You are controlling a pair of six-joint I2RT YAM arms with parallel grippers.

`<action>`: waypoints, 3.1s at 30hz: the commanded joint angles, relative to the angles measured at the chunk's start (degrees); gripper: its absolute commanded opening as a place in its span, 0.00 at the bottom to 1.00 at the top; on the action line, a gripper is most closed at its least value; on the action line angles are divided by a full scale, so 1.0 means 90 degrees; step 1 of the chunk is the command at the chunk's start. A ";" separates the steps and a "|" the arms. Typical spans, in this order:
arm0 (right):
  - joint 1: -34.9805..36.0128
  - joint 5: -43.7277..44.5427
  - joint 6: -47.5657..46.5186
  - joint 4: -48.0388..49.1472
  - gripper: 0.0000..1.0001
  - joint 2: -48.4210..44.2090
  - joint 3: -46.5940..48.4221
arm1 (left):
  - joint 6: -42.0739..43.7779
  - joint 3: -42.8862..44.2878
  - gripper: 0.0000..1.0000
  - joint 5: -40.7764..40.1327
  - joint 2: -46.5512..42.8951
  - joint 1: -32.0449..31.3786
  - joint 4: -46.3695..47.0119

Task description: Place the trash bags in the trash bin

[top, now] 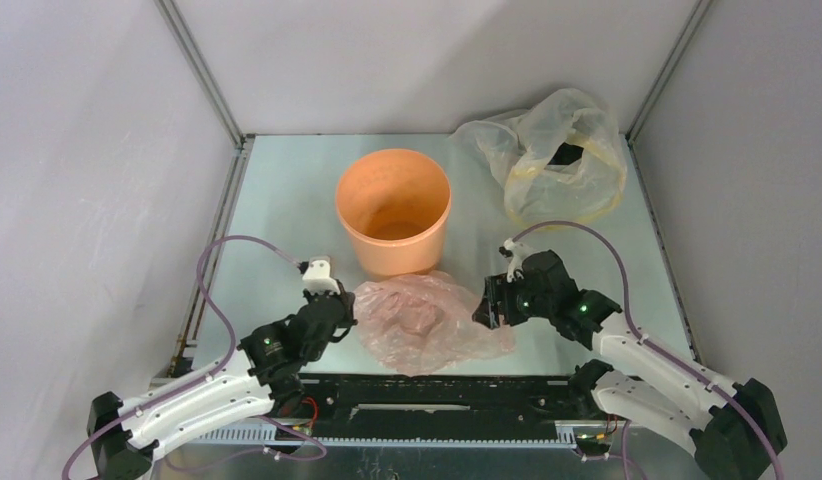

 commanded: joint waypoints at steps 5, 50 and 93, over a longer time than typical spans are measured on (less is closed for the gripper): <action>0.0041 -0.0856 -0.0027 0.0847 0.25 -0.0279 0.0146 | 0.0142 0.0430 0.02 0.0336 -0.0151 0.0042 0.0309; 0.2644 0.2434 -0.0419 0.2517 0.15 0.3417 0.1695 | 0.0914 0.1768 0.00 0.1210 -0.0297 0.0121 -0.0427; 0.0926 0.2518 -0.0283 0.0958 0.00 0.2586 0.1777 | 0.0191 -0.0393 0.75 0.4780 0.0667 0.0805 0.3241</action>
